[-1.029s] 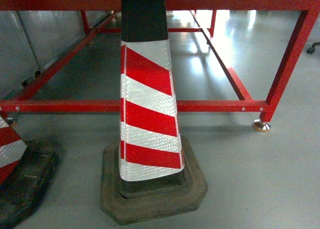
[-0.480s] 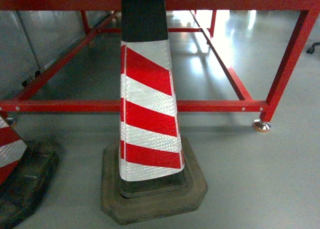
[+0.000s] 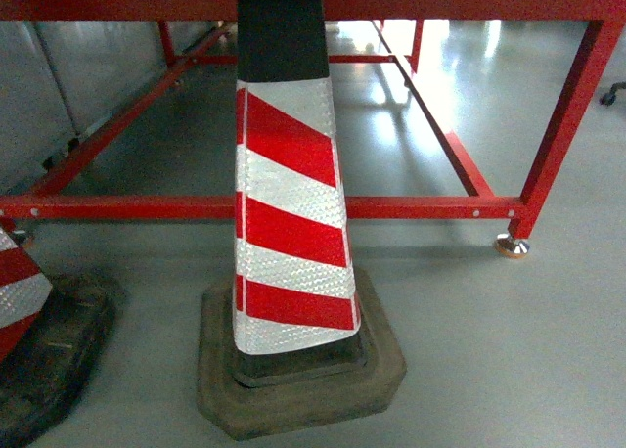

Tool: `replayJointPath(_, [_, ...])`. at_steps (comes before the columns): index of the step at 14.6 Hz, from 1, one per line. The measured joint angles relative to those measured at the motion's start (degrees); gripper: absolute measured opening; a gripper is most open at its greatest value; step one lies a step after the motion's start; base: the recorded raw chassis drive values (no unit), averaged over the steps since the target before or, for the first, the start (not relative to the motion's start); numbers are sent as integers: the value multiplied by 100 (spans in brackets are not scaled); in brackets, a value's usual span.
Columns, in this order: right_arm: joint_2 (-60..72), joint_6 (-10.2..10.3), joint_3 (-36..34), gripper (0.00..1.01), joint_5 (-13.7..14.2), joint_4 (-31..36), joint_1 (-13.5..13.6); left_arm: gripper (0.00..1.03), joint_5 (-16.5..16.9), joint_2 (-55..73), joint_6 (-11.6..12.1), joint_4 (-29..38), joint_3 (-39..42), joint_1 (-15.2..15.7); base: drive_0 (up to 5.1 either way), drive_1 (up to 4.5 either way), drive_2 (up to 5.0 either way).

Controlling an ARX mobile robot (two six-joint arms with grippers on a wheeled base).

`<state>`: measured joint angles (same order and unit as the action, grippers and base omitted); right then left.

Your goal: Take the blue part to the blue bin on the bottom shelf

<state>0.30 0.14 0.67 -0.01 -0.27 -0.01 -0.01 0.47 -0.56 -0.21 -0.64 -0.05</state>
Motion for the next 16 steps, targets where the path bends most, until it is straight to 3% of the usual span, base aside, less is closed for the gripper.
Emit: replayJointPath(16, [0,-2,0,98,-4,0,0,98,-13,0,35,-4,0,0,0,0,0])
